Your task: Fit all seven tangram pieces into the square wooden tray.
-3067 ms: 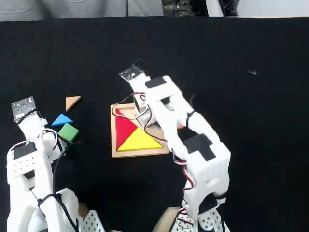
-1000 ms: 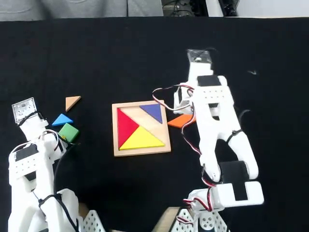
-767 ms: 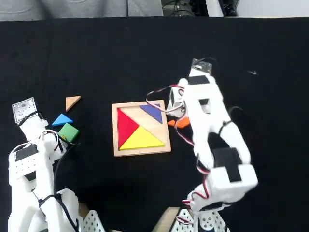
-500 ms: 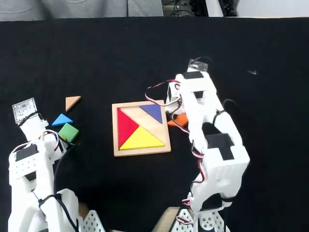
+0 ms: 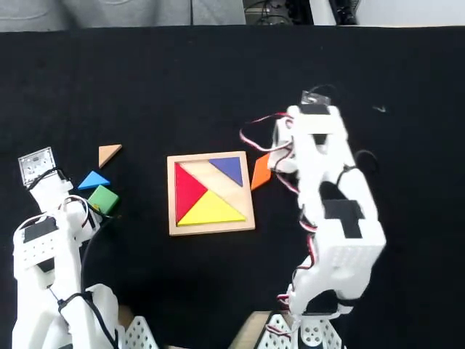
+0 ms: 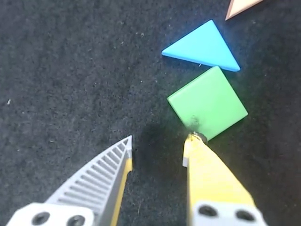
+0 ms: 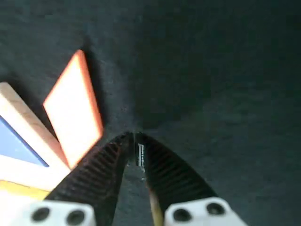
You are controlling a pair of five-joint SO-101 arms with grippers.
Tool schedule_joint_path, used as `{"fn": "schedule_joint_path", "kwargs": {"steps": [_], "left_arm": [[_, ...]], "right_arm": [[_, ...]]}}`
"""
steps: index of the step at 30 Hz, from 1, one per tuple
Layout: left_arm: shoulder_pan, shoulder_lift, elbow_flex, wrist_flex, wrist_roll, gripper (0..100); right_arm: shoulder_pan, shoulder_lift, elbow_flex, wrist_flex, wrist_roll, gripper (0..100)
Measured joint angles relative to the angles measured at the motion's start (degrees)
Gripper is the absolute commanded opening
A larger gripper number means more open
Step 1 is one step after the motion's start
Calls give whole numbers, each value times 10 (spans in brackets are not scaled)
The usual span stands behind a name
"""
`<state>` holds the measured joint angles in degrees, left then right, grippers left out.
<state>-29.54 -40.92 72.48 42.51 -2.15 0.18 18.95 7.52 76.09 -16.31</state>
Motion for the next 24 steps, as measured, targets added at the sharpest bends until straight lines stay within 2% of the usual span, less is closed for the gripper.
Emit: {"fn": "schedule_joint_path", "kwargs": {"steps": [5,9,13,15,20,24], "left_arm": [[0,0,0,0,0,184],[0,0,0,0,0,184],[0,0,0,0,0,184],[0,0,0,0,0,184],[0,0,0,0,0,184],[0,0,0,0,0,184]], "right_arm": [[5,-60,0,4,89,11],[-63,-74,-9,5,167,36],[-115,-74,-21,-14,151,153],[-118,-60,-26,-33,139,135],[-143,-18,-31,-69,138,12],[-141,16,-31,-77,137,15]]}}
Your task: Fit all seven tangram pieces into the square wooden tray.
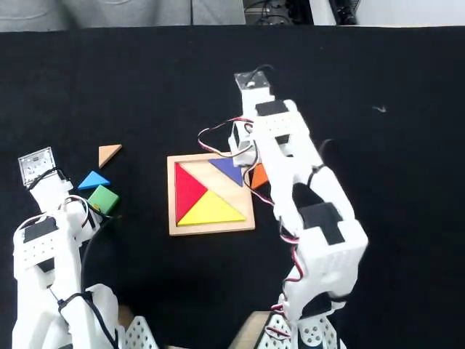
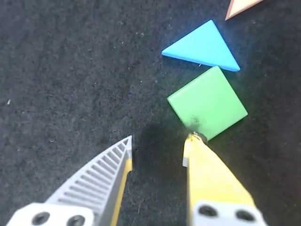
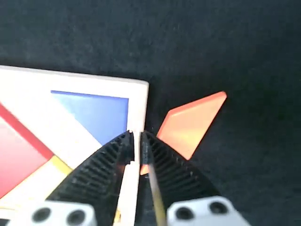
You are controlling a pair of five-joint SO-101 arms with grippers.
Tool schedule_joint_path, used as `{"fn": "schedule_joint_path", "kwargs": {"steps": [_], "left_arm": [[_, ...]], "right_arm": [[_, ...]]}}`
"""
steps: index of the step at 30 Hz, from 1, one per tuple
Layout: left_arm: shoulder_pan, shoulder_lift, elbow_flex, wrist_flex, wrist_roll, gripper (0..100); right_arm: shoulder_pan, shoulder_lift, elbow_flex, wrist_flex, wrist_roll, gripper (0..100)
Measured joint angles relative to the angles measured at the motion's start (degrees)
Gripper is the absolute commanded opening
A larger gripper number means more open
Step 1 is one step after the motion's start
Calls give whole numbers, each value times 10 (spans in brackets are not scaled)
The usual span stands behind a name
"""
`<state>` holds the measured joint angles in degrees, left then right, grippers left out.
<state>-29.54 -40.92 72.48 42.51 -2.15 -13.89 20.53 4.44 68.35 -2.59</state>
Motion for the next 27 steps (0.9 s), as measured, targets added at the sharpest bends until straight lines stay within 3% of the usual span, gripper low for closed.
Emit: {"fn": "schedule_joint_path", "kwargs": {"steps": [7,27], "left_arm": [[0,0,0,0,0,184],[0,0,0,0,0,184]], "right_arm": [[21,51,-14,4,6,15],[79,25,-17,70,149,19]]}}
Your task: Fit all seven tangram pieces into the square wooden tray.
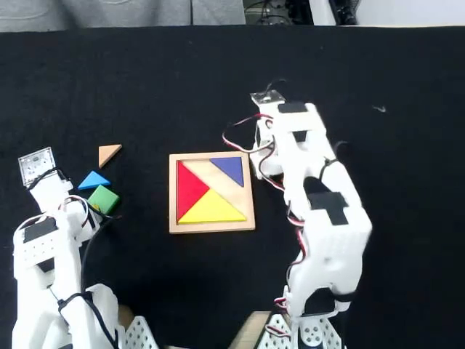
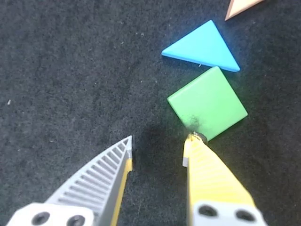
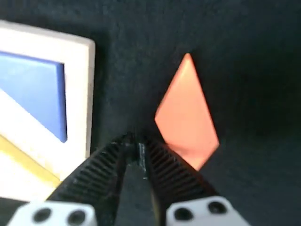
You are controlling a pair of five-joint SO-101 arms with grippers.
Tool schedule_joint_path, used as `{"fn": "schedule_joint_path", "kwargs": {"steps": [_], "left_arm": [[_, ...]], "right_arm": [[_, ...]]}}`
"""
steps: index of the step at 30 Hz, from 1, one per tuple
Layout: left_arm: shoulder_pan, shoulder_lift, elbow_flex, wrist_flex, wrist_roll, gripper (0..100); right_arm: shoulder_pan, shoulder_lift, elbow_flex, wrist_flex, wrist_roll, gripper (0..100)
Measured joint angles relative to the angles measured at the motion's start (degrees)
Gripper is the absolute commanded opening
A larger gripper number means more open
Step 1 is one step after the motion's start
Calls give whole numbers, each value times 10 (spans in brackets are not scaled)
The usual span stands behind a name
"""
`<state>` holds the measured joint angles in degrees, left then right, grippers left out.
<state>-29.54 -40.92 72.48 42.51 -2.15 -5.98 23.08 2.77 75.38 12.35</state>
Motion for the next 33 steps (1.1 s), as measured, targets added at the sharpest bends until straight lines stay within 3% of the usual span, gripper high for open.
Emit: {"fn": "schedule_joint_path", "kwargs": {"steps": [5,7,9,11,33], "left_arm": [[0,0,0,0,0,184],[0,0,0,0,0,184],[0,0,0,0,0,184],[0,0,0,0,0,184],[0,0,0,0,0,184]], "right_arm": [[0,-115,40,13,204,25],[0,-134,65,12,296,82],[0,-136,78,13,342,169],[0,-136,84,13,357,217],[13,-40,83,-81,385,219]]}}
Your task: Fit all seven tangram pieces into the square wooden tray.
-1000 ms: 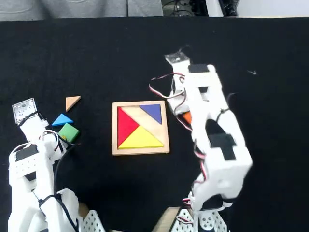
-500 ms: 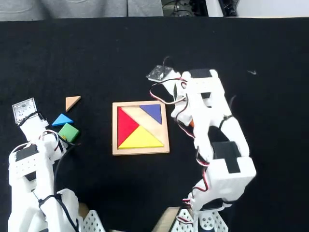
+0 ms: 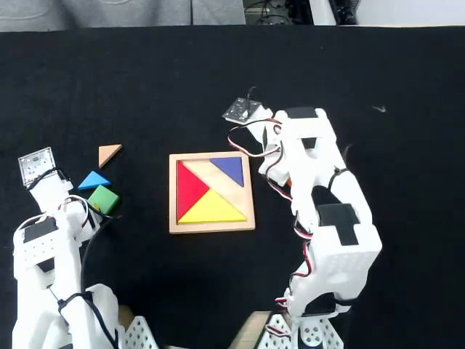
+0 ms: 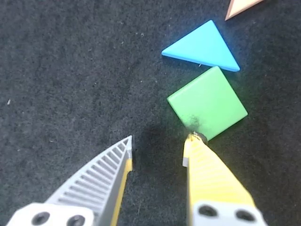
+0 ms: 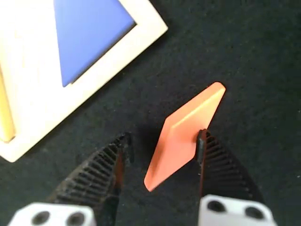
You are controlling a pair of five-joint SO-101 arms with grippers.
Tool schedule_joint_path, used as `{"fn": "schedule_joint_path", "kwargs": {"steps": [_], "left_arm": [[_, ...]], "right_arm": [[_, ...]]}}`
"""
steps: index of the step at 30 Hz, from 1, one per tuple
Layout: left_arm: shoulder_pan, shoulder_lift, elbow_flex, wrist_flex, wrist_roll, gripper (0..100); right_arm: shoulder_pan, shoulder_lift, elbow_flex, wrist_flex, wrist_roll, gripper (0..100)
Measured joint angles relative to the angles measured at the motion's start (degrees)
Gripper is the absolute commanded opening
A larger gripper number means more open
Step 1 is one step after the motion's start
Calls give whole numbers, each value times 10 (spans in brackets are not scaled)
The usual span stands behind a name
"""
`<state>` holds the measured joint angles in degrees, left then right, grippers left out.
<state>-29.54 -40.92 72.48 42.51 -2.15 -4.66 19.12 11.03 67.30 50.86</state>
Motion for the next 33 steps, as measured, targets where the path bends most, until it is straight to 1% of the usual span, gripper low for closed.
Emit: {"fn": "schedule_joint_path", "kwargs": {"steps": [6,10,19,21,23,25,28,30,33], "left_arm": [[0,0,0,0,0,184],[0,0,0,0,0,184],[0,0,0,0,0,184],[0,0,0,0,0,184],[0,0,0,0,0,184],[0,0,0,0,0,184],[0,0,0,0,0,184],[0,0,0,0,0,184],[0,0,0,0,0,184]], "right_arm": [[10,30,-1,-16,0,216],[15,33,-6,-18,0,174],[46,36,-37,-14,1,175],[52,36,-50,15,1,193],[53,28,-55,47,25,224],[56,5,-55,83,78,235],[66,-38,-48,94,146,235],[76,-53,-32,98,170,234],[78,-56,0,98,183,234]]}}
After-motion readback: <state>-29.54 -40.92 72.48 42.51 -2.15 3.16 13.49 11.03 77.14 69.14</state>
